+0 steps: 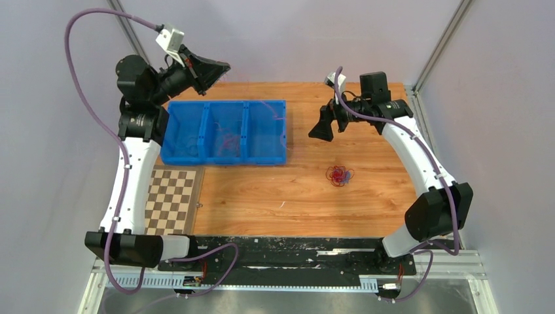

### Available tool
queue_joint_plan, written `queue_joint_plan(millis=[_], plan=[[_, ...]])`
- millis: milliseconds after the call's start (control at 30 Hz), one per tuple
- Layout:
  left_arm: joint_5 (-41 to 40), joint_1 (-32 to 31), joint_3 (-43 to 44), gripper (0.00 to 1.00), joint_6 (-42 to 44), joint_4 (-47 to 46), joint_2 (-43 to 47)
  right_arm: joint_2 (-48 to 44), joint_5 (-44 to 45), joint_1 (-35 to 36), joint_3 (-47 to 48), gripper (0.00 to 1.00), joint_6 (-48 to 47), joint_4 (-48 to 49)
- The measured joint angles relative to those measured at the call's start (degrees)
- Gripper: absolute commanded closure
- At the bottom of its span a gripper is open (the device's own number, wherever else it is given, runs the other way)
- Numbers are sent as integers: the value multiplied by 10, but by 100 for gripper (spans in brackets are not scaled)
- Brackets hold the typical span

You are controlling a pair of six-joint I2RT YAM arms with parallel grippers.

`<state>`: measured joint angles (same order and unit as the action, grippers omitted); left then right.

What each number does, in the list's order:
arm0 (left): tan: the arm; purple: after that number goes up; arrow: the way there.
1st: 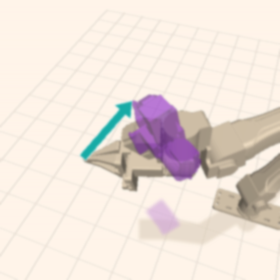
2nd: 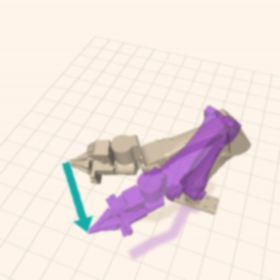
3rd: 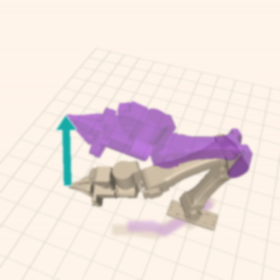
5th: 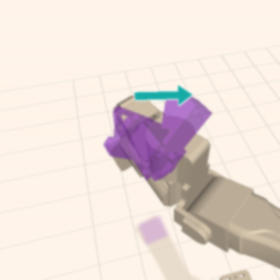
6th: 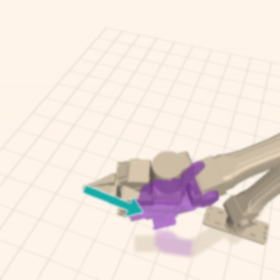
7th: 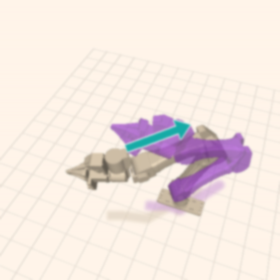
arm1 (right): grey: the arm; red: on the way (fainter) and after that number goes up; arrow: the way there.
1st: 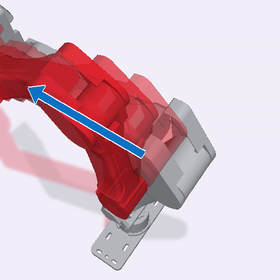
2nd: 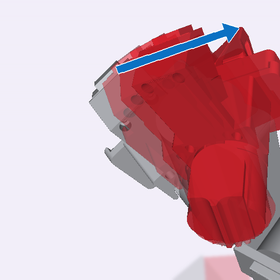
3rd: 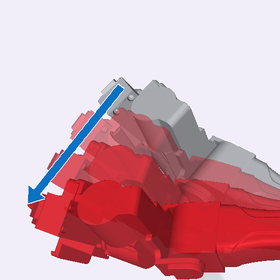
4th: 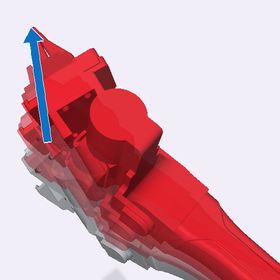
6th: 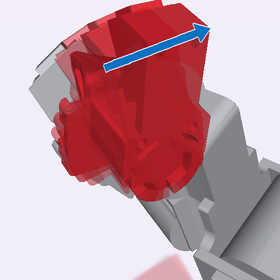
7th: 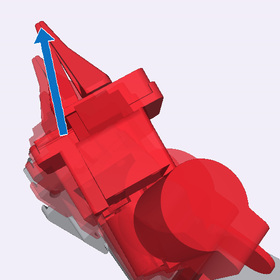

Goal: Untangle the cables

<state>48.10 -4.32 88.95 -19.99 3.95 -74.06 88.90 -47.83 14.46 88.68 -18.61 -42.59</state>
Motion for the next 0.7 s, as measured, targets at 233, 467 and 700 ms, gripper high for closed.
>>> queue_joint_plan(millis=[233, 467, 700], plan=[[-32, 12, 76, 100, -18, -4, -17, -7, -12, -8, -17, 0, -15, -12], [-63, 14, 102, 100, -14, 12, -35, -54, 7, -8, -32, 0, -59, -8], [-127, 16, 123, 100, 30, 42, -48, -59, 52, -12, -93, 0, -102, -17]])
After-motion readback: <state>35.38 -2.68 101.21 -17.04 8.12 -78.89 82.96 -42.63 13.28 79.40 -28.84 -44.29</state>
